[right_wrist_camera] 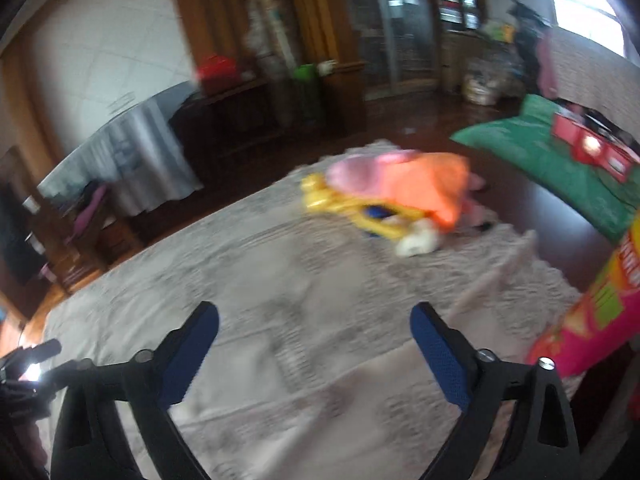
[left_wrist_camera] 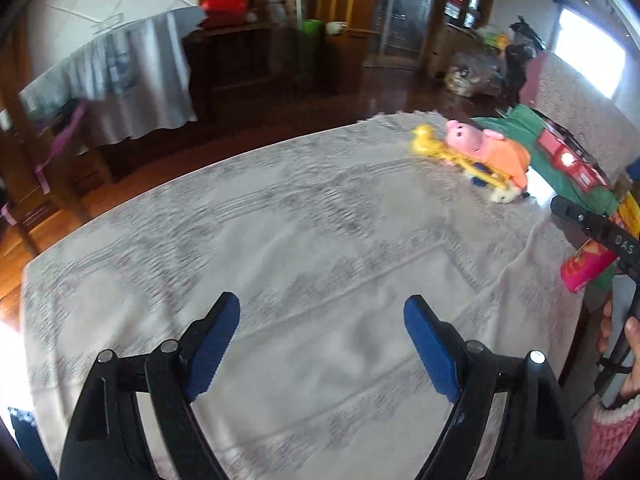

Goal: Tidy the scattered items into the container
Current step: 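Move both tools back to the table toward the pink pig plush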

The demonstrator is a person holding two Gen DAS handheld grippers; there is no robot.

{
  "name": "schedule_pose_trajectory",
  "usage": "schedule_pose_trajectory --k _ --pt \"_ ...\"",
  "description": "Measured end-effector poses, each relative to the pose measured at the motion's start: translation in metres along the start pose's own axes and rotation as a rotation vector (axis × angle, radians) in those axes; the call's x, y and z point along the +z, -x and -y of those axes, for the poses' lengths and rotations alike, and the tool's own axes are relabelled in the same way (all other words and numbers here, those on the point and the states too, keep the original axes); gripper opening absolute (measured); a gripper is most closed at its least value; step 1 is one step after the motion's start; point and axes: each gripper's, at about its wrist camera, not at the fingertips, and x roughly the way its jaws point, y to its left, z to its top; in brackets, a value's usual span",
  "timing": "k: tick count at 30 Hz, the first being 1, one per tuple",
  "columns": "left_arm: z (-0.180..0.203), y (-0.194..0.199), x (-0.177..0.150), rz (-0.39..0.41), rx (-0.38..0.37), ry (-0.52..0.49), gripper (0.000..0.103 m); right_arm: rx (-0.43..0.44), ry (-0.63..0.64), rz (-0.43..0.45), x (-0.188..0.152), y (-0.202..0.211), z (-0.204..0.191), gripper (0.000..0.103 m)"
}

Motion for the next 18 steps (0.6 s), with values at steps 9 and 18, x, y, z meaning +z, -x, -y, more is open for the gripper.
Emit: schedule_pose_trajectory --k 9,18 --pt "0.085 -0.121 0.135 -0.048 -0.127 -0.031 0.084 -0.198 -0.037 -0.024 0.061 -0.071 0.073 0.088" --pt "0.119 -0.192 0.189 -0.062 -0.137 -0.058 0.084 -0.185 -0.125 0.019 0.098 -0.148 0.117 0.103"
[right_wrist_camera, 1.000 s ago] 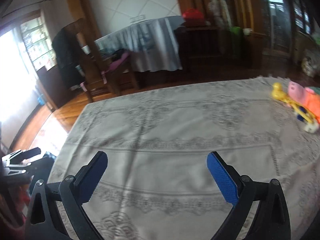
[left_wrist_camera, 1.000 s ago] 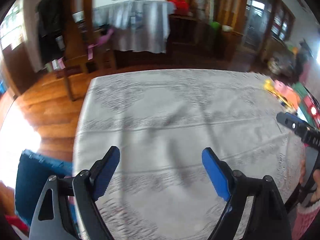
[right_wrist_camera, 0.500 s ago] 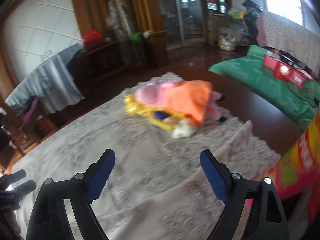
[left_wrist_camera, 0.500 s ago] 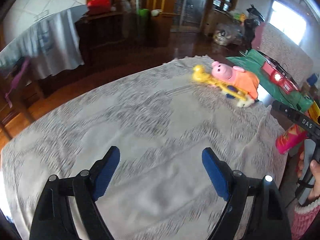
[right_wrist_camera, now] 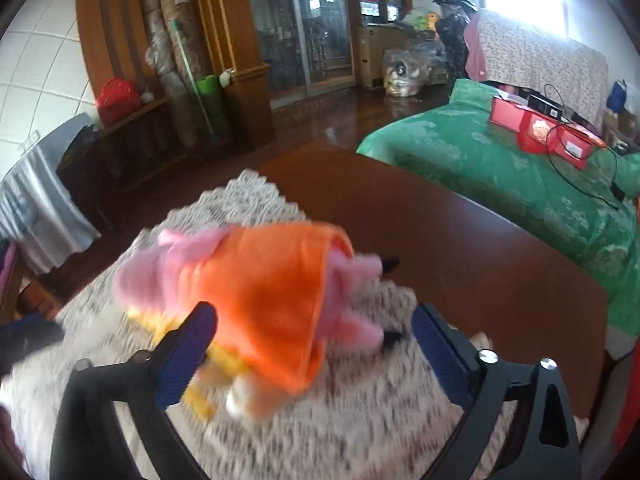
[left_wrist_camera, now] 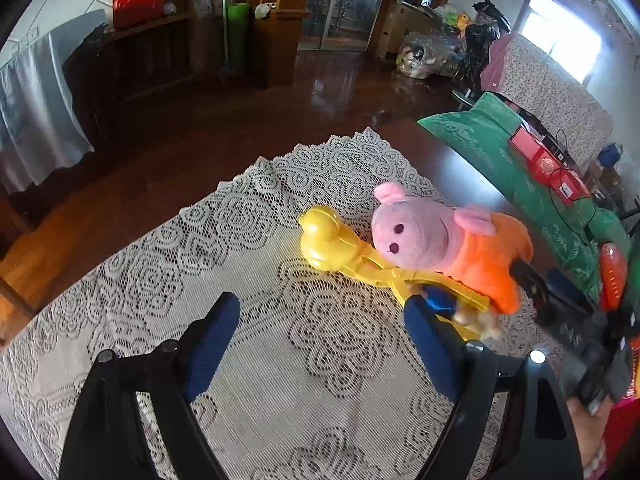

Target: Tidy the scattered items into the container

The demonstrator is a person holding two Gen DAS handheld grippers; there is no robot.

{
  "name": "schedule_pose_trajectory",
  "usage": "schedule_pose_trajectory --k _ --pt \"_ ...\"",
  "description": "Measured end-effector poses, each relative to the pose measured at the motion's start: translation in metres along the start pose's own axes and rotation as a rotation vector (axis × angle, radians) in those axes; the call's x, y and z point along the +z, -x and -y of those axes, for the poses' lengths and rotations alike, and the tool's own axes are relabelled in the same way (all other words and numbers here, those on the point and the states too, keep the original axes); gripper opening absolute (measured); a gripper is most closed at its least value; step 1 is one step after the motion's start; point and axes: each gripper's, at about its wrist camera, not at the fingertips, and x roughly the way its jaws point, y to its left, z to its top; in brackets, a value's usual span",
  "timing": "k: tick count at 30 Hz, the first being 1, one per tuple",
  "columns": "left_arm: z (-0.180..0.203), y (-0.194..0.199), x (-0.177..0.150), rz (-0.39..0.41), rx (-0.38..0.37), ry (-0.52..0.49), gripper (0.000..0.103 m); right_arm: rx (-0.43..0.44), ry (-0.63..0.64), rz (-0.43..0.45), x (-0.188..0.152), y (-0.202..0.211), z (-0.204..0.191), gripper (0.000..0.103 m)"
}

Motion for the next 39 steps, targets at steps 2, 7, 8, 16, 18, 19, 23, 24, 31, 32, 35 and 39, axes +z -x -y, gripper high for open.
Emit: schedule_pose_trajectory --k 2,7,8,16,18,19,23,24,31,32,35,39 --pt "-0.007 -0.005 -0.004 -0.006 0.0 0.007 0.084 0.09 0.039 -0.044 -0.004 -0.013 -0.008 0.097" --pt "-0.033 0.015 -0.026 0.003 0.045 0.011 0.084 0.333 0.237 -0.121 -0.035 -0.015 -0.046 0.067" --pt "-0.038 0.024 -0.031 0.011 0.058 0.008 0.084 0.368 0.281 -0.119 -0.046 -0.005 -0.054 0.06" --pt "-0.073 0.11 -0.092 0.045 0.142 -0.042 0.09 0.668 0.555 -0.225 -0.135 0.088 -0.087 0.023" --pt "-0.081 0.115 -0.103 0.039 0.18 -0.043 0.101 0.622 0.575 -0.214 -0.149 0.103 -0.091 0.025" --pt "-0.084 0.116 -0.106 0.034 0.181 -0.035 0.103 0.579 0.575 -0.197 -0.153 0.109 -0.093 0.033" --pt "-0.085 0.117 -0.115 0.017 0.116 0.006 0.103 0.461 0.525 -0.134 -0.155 0.129 -0.094 0.068" --pt "-0.079 0.116 -0.117 0.019 0.108 -0.001 0.103 0.449 0.518 -0.118 -0.154 0.136 -0.093 0.068" --pt "-0.024 0.1 -0.13 0.03 0.055 -0.088 0.103 0.302 0.448 -0.078 -0.139 0.154 -0.079 0.052" --pt "-0.016 0.098 -0.131 0.031 0.048 -0.103 0.103 0.296 0.447 -0.084 -0.136 0.15 -0.079 0.047" --pt "0.004 0.092 -0.133 0.042 0.05 -0.151 0.103 0.258 0.476 -0.098 -0.137 0.139 -0.076 0.047" --pt "0.018 0.081 -0.136 0.019 0.025 -0.169 0.103 0.221 0.451 -0.118 -0.132 0.115 -0.067 0.047"
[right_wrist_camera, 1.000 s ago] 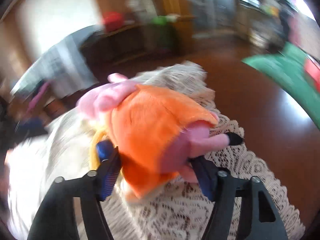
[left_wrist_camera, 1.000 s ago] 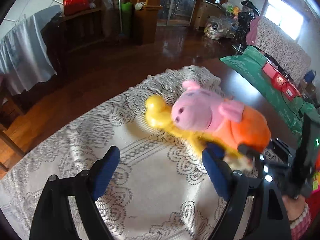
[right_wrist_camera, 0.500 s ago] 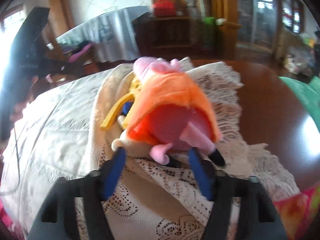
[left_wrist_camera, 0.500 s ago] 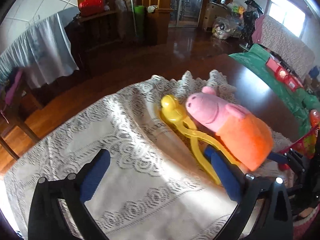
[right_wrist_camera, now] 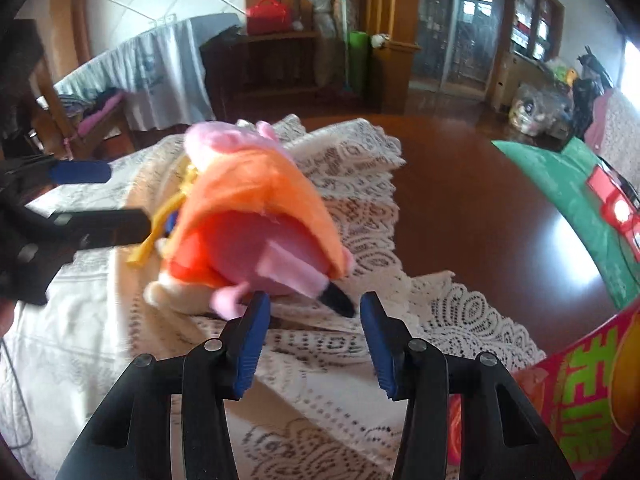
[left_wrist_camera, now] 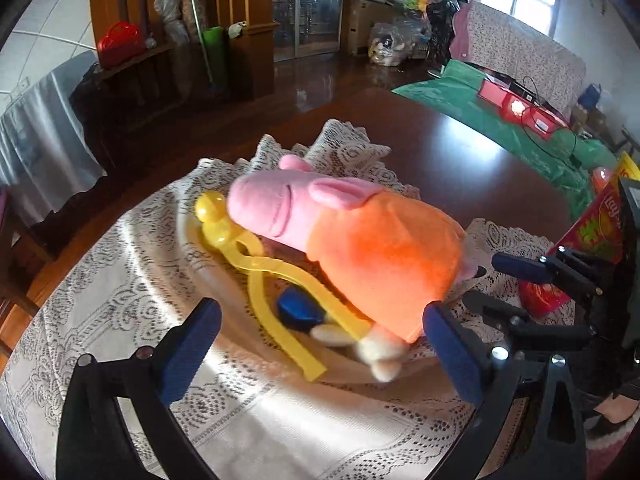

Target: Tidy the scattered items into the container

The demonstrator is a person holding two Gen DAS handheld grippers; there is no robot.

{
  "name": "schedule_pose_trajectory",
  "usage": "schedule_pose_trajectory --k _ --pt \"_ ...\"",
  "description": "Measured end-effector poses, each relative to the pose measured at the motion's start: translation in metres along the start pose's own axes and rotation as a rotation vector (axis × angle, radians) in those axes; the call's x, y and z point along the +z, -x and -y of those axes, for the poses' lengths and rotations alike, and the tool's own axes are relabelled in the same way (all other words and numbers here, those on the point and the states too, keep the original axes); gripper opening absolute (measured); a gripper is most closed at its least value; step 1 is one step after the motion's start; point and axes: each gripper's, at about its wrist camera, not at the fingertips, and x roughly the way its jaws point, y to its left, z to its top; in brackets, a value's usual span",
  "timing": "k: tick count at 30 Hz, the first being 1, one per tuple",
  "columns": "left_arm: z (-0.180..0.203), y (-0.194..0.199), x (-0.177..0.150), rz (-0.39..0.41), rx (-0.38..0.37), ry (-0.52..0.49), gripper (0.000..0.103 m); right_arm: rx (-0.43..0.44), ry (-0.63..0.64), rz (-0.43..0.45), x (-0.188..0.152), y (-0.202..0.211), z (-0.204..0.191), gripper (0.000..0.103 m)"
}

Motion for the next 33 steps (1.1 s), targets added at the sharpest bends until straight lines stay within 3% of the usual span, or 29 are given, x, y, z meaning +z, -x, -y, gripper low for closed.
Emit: schedule_pose_trajectory --k 3,6,7,8,9,10,12,16,21,25,30,32,33 --pt "0.011 -0.009 -0.005 -0.008 -0.044 -0.005 0.103 -0.028 0.003 -0.009 -0.005 -0.002 0.002 0.048" --pt "0.02 -0.02 -0.007 -0.014 -0.033 -0.02 0.103 -0.034 0.021 -0.018 -0.01 -0.004 0.002 0.056" --pt "0.021 -0.023 -0.007 -0.018 -0.047 -0.013 0.093 -0.025 0.021 -0.02 -0.01 -0.005 0.003 0.058" --pt "0.021 -0.026 -0.006 -0.028 -0.059 -0.009 0.077 -0.015 0.014 -0.019 -0.011 -0.005 0.004 0.058" --pt "0.02 -0.029 -0.005 -0.042 -0.07 -0.006 0.037 -0.005 0.005 -0.015 -0.011 -0.004 0.005 0.058" --pt "0.017 -0.03 -0.004 -0.055 -0.081 0.015 0.018 0.005 -0.004 -0.012 -0.011 -0.003 0.006 0.058" --pt "0.009 -0.025 -0.003 -0.044 -0.073 0.058 0.004 0.027 -0.018 -0.004 -0.012 -0.001 0.008 0.058" --pt "-0.004 0.006 -0.005 0.022 -0.051 0.076 0.003 0.038 -0.028 0.009 -0.013 0.005 0.007 0.058" --pt "-0.032 0.067 -0.02 0.085 0.03 0.085 0.003 0.14 -0.045 0.05 -0.012 0.027 -0.004 0.058" --pt "-0.076 0.104 -0.051 0.053 0.082 0.146 0.003 0.198 -0.025 0.08 -0.007 0.04 -0.024 0.058" --pt "-0.1 0.108 -0.081 -0.017 0.05 0.196 0.003 0.198 -0.063 0.044 -0.002 0.035 -0.04 0.058" --pt "-0.1 0.107 -0.093 -0.032 0.074 0.197 0.012 0.191 -0.052 0.044 -0.006 0.039 -0.047 0.065" --pt "-0.099 0.107 -0.097 -0.036 0.085 0.196 0.027 0.184 -0.045 0.045 -0.008 0.04 -0.051 0.07"
